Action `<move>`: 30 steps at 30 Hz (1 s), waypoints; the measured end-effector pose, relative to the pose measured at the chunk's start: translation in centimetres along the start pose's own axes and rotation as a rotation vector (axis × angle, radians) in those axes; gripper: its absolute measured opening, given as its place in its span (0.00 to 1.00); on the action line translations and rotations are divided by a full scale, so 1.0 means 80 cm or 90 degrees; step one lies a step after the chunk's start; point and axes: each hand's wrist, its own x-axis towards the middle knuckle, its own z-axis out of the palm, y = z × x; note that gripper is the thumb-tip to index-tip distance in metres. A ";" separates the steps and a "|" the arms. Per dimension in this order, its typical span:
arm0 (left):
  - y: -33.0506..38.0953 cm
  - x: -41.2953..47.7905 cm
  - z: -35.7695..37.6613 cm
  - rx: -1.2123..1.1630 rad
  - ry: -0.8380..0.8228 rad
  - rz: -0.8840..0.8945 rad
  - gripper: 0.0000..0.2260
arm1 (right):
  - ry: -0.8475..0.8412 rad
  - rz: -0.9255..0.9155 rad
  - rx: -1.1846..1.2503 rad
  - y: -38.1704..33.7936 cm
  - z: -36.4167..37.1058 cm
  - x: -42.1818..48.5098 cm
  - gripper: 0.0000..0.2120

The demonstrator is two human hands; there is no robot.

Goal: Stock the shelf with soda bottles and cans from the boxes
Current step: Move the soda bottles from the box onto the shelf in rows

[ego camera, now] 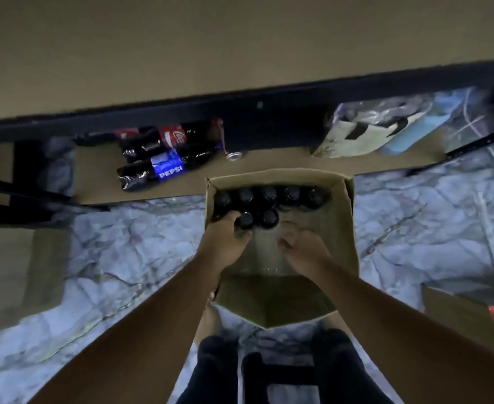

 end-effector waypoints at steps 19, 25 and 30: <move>-0.043 0.050 0.084 -0.130 0.031 -0.052 0.12 | 0.003 -0.006 -0.011 0.036 0.029 0.061 0.12; 0.019 -0.102 0.012 -0.164 0.040 0.009 0.14 | 0.029 -0.112 0.009 -0.003 -0.056 -0.073 0.11; 0.085 -0.244 -0.068 -0.200 0.066 0.071 0.12 | 0.054 -0.183 0.010 -0.062 -0.151 -0.192 0.13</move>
